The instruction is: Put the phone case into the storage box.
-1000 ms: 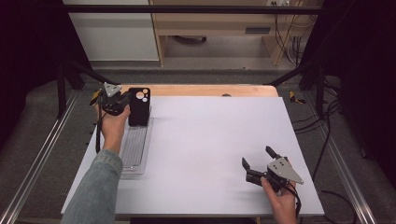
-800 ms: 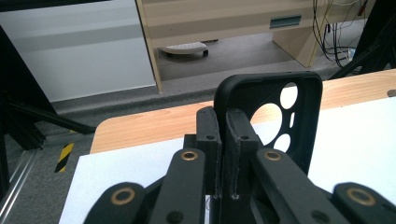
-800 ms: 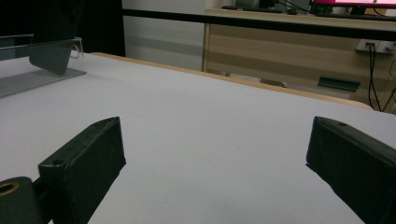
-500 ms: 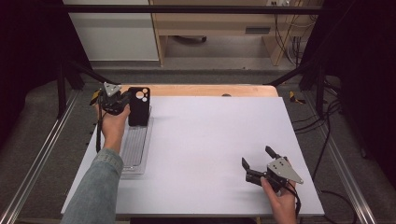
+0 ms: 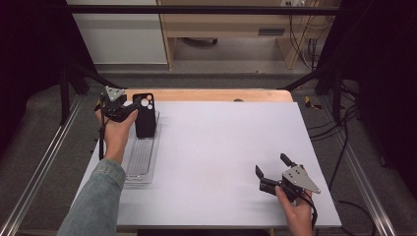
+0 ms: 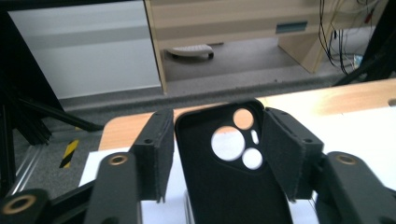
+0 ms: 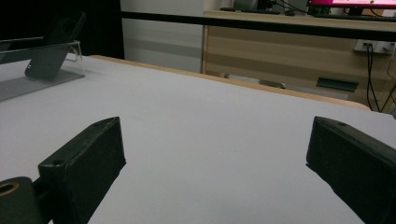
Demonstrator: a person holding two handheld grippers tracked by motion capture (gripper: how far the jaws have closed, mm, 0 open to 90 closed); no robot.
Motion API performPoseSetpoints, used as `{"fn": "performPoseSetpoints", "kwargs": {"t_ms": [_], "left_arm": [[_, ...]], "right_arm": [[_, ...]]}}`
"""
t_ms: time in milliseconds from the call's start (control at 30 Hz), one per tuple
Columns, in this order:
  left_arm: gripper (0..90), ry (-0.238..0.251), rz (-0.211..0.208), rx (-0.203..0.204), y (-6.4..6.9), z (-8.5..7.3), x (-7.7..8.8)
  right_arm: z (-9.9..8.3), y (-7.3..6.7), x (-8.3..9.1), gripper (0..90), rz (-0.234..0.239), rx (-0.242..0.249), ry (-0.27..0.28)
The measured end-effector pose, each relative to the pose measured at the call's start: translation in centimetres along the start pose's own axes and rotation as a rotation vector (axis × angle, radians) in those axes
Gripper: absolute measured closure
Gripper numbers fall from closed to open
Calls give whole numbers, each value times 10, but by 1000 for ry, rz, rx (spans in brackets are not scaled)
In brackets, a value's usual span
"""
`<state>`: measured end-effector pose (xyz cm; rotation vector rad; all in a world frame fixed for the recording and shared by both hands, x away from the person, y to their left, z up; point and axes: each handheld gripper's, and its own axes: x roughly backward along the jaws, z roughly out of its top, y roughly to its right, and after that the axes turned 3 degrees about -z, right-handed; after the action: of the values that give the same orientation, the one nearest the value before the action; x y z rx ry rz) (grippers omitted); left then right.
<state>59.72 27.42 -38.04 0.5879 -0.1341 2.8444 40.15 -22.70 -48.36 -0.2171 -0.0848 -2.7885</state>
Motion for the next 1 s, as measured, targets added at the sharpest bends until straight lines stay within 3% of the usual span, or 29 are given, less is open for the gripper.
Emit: {"fn": "performPoseSetpoints", "kwargs": {"t_ms": [133,333,633,1000], "left_arm": [[358,-16,-13,-6,6,1,4],[298,-14,-20,-65,16,2,8],[170,-7,-53,-64,26,2,9],[123,-11,-96,-68,31,2,13]], "right_arm": [[0,-1,0,45,3,4,0],[1,-2,-1,45,8,-5,4],[1,-2,-1,45,14,-4,1],[0,-3,-2,45,17,0,-7]]}}
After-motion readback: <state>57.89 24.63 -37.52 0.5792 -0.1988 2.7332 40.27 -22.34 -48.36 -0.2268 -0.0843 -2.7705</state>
